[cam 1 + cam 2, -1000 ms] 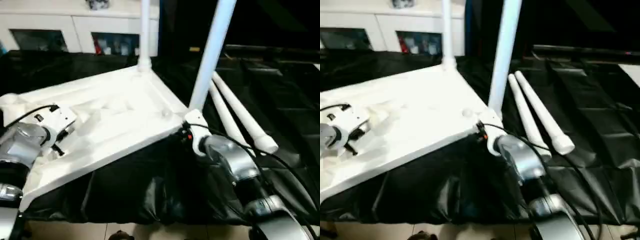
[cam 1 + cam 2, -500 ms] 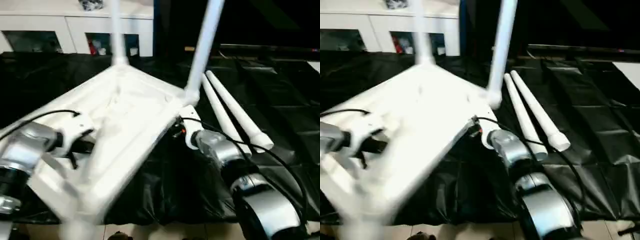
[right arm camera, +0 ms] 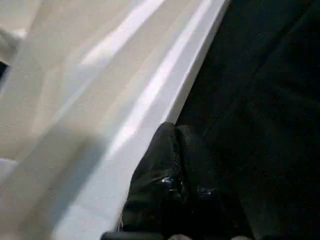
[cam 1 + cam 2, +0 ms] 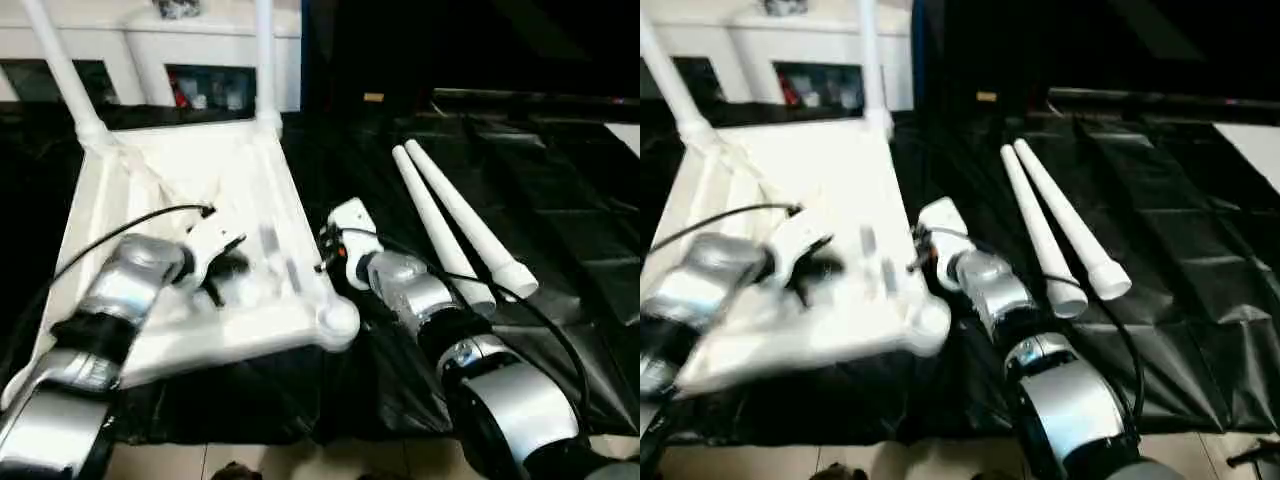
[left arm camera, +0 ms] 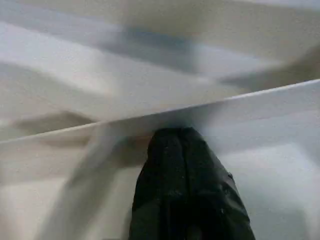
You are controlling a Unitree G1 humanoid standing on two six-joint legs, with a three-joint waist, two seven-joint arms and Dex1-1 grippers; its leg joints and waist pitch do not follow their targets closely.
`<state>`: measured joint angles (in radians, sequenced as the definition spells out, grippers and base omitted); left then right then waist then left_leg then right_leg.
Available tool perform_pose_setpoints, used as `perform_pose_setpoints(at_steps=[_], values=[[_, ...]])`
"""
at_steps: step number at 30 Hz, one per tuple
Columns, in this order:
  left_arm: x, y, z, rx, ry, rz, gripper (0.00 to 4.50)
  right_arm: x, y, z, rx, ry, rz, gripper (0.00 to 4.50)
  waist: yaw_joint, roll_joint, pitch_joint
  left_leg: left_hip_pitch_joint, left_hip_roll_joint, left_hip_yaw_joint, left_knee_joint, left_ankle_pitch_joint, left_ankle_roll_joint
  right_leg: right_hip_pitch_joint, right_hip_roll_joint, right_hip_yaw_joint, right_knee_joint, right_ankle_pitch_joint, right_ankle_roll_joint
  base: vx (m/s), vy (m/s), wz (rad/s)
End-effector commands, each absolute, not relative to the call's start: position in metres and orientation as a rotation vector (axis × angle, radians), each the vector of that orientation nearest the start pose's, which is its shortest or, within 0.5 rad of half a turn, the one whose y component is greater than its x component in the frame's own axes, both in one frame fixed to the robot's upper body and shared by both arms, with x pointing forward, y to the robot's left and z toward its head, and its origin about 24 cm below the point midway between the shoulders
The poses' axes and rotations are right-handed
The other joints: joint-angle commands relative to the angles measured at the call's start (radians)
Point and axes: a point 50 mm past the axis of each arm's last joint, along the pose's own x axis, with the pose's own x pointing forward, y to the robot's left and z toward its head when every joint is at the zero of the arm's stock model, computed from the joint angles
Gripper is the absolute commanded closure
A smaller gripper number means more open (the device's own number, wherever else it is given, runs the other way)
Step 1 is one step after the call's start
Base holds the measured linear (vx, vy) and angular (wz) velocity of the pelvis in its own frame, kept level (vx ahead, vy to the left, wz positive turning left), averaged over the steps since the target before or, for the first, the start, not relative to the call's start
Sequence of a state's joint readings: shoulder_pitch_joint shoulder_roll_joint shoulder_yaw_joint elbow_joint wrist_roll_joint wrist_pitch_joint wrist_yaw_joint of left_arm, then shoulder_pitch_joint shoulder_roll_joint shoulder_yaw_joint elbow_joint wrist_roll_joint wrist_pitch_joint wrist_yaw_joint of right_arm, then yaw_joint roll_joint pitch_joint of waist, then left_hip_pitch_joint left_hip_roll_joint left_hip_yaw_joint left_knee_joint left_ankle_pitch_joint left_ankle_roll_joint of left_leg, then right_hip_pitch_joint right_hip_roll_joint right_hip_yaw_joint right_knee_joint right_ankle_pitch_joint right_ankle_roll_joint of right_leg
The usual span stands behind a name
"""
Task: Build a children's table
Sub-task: Rotate table base
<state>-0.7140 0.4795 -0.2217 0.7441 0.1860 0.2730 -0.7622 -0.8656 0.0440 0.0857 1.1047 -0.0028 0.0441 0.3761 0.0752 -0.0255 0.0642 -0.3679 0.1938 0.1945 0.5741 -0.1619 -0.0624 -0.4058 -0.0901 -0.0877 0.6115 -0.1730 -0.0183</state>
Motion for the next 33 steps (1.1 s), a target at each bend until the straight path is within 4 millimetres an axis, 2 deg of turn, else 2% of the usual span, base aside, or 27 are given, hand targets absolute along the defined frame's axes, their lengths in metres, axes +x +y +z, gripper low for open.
perform_pose_setpoints(at_steps=[1,5,6,7,8,9,11,13,14,15,16,17,18,19,20,21,22,23,24,26,28,29,32,33], values=[[0.366,0.211,0.076,0.657,0.518,-0.542,4.5,0.375,-0.056,0.063,-0.105,0.27,0.565,4.47,0.004,0.02,-0.078,0.019,0.037,-0.023,-0.066,-0.264,-0.042,0.048,-0.063,0.058,-0.065,-0.193,-0.186,0.0,0.0,0.0],[0.373,0.214,0.078,0.695,0.45,-0.439,4.5,0.383,-0.078,0.075,-0.062,0.241,0.481,4.47,0.013,0.021,-0.083,0.018,0.037,-0.021,-0.061,-0.223,-0.03,0.051,-0.059,0.057,-0.056,-0.111,-0.198,0.0,0.0,0.0],[0.375,0.213,0.077,0.691,0.428,-0.422,4.5,0.385,-0.089,0.079,-0.082,0.245,0.423,4.47,0.012,0.039,-0.083,0.018,0.035,-0.023,-0.06,-0.224,-0.032,0.053,-0.057,0.056,-0.054,-0.091,-0.2,0.0,0.0,0.0],[0.374,0.208,0.077,0.643,0.419,-0.46,4.5,0.386,-0.101,0.084,-0.145,0.255,0.381,4.47,0.014,0.033,-0.084,0.021,0.033,-0.021,-0.057,-0.202,-0.03,0.055,-0.053,0.054,-0.052,-0.051,-0.211,0.0,0.0,0.0],[0.373,0.206,0.078,0.622,0.41,-0.484,4.5,0.385,-0.104,0.085,-0.155,0.261,0.391,4.47,0.016,0.035,-0.085,0.021,0.033,-0.02,-0.055,-0.197,-0.03,0.054,-0.054,0.054,-0.051,-0.041,-0.216,0.0,0.0,0.0],[0.373,0.204,0.079,0.607,0.403,-0.497,4.5,0.384,-0.105,0.086,-0.15,0.26,0.4,4.47,0.016,0.032,-0.085,0.019,0.032,-0.019,-0.055,-0.198,-0.027,0.055,-0.053,0.054,-0.052,-0.038,-0.218,0.0,0.0,0.0],[0.37,0.197,0.086,0.524,0.369,-0.567,4.5,0.38,-0.116,0.093,-0.14,0.253,0.401,4.47,0.02,0.032,-0.084,0.017,0.033,-0.02,-0.055,-0.209,-0.023,0.06,-0.061,0.054,-0.052,-0.055,-0.224,0.0,0.0,0.0],[0.369,0.193,0.092,0.496,0.331,-0.605,4.5,0.378,-0.127,0.096,-0.147,0.264,0.352,4.32,0.019,0.024,-0.082,0.016,0.034,-0.019,-0.056,-0.215,-0.019,0.058,-0.06,0.054,-0.057,-0.069,-0.229,0.0,0.0,0.0],[0.368,0.191,0.095,0.479,0.307,-0.628,4.5,0.378,-0.134,0.097,-0.148,0.276,0.314,4.22,0.02,0.026,-0.082,0.017,0.034,-0.019,-0.056,-0.218,-0.023,0.058,-0.061,0.054,-0.056,-0.087,-0.231,0.0,0.0,0.0],[0.365,0.186,0.103,0.442,0.255,-0.668,4.5,0.376,-0.144,0.1,-0.153,0.292,0.269,4.22,0.018,0.02,-0.078,0.018,0.035,-0.019,-0.058,-0.223,-0.028,0.058,-0.059,0.054,-0.059,-0.108,-0.227,0.0,0.0,0.0],[0.362,0.181,0.112,0.392,0.211,-0.707,4.17,0.374,-0.152,0.103,-0.152,0.307,0.23,4.11,0.021,0.022,-0.08,0.018,0.037,-0.02,-0.058,-0.224,-0.032,0.058,-0.062,0.054,-0.056,-0.114,-0.227,0.0,0.0,0.0],[0.359,0.178,0.119,0.35,0.178,-0.739,4.17,0.371,-0.159,0.106,-0.152,0.326,0.203,4.11,0.02,0.021,-0.077,0.019,0.037,-0.019,-0.059,-0.234,-0.037,0.057,-0.062,0.055,-0.058,-0.138,-0.222,0.0,0.0,0.0],[0.355,0.173,0.125,0.327,0.152,-0.784,4.09,0.368,-0.165,0.108,-0.16,0.347,0.183,3.9,0.018,0.0,-0.078,0.018,0.036,-0.015,-0.059,-0.223,-0.032,0.057,-0.059,0.055,-0.061,-0.141,-0.217,0.0,0.0,0.0],[0.349,0.168,0.129,0.304,0.143,-0.846,4.09,0.365,-0.17,0.109,-0.166,0.372,0.173,3.9,0.021,0.007,-0.077,0.017,0.036,-0.018,-0.058,-0.214,-0.033,0.059,-0.06,0.055,-0.054,-0.143,-0.216,0.0,0.0,0.0],[0.344,0.164,0.131,0.288,0.137,-0.896,4.09,0.362,-0.173,0.109,-0.171,0.391,0.166,3.83,0.022,0.012,-0.076,0.019,0.037,-0.016,-0.059,-0.209,-0.031,0.055,-0.061,0.056,-0.057,-0.161,-0.208,0.0,0.0,0.0],[0.34,0.161,0.133,0.277,0.133,-0.935,3.93,0.36,-0.175,0.109,-0.175,0.405,0.161,3.71,0.022,0.005,-0.073,0.016,0.036,-0.016,-0.059,-0.213,-0.029,0.056,-0.062,0.056,-0.06,-0.191,-0.196,0.0,0.0,0.0],[0.332,0.155,0.136,0.273,0.125,-1.012,3.93,0.355,-0.181,0.109,-0.189,0.447,0.146,3.71,0.019,0.006,-0.072,0.017,0.034,-0.014,-0.059,-0.222,-0.03,0.05,-0.06,0.056,-0.066,-0.221,-0.184,0.0,0.0,0.0],[0.321,0.15,0.137,0.26,0.136,-1.101,3.77,0.348,-0.187,0.108,-0.205,0.495,0.132,3.6,0.019,0.004,-0.071,0.016,0.034,-0.016,-0.061,-0.217,-0.033,0.055,-0.06,0.056,-0.064,-0.226,-0.179,0.0,0.0,0.0],[0.316,0.147,0.136,0.257,0.148,-1.136,3.71,0.345,-0.189,0.108,-0.208,0.515,0.126,3.51,0.02,0.008,-0.069,0.014,0.037,-0.017,-0.063,-0.21,-0.033,0.054,-0.061,0.057,-0.064,-0.233,-0.172,0.0,0.0,0.0],[0.314,0.146,0.135,0.255,0.156,-1.149,3.66,0.343,-0.19,0.108,-0.207,0.522,0.124,3.37,0.018,0.008,-0.07,0.019,0.035,-0.014,-0.061,-0.225,-0.037,0.047,-0.056,0.058,-0.067,-0.241,-0.167,0.0,0.0,0.0],[0.31,0.144,0.133,0.253,0.168,-1.165,3.41,0.342,-0.194,0.107,-0.209,0.536,0.106,3.2,0.015,0.008,-0.068,0.017,0.031,-0.016,-0.062,-0.246,-0.049,0.048,-0.056,0.057,-0.075,-0.29,-0.144,0.0,0.0,0.0],[0.308,0.142,0.133,0.242,0.175,-1.175,3.41,0.34,-0.197,0.105,-0.2,0.554,0.088,3.2,0.016,0.013,-0.068,0.021,0.032,-0.017,-0.062,-0.254,-0.056,0.045,-0.057,0.058,-0.076,-0.308,-0.135,0.0,0.0,0.0],[0.304,0.138,0.134,0.225,0.177,-1.189,3.23,0.339,-0.201,0.101,-0.194,0.583,0.071,2.91,0.015,0.012,-0.068,0.025,0.032,-0.016,-0.061,-0.263,-0.065,0.042,-0.055,0.058,-0.078,-0.31,-0.134,0.0,0.0,0.0],[0.303,0.137,0.134,0.223,0.182,-1.194,3.13,0.339,-0.202,0.099,-0.197,0.591,0.068,2.83,0.014,0.014,-0.069,0.023,0.031,-0.016,-0.061,-0.26,-0.069,0.045,-0.053,0.058,-0.077,-0.292,-0.134,0.0,0.0,0.0]])
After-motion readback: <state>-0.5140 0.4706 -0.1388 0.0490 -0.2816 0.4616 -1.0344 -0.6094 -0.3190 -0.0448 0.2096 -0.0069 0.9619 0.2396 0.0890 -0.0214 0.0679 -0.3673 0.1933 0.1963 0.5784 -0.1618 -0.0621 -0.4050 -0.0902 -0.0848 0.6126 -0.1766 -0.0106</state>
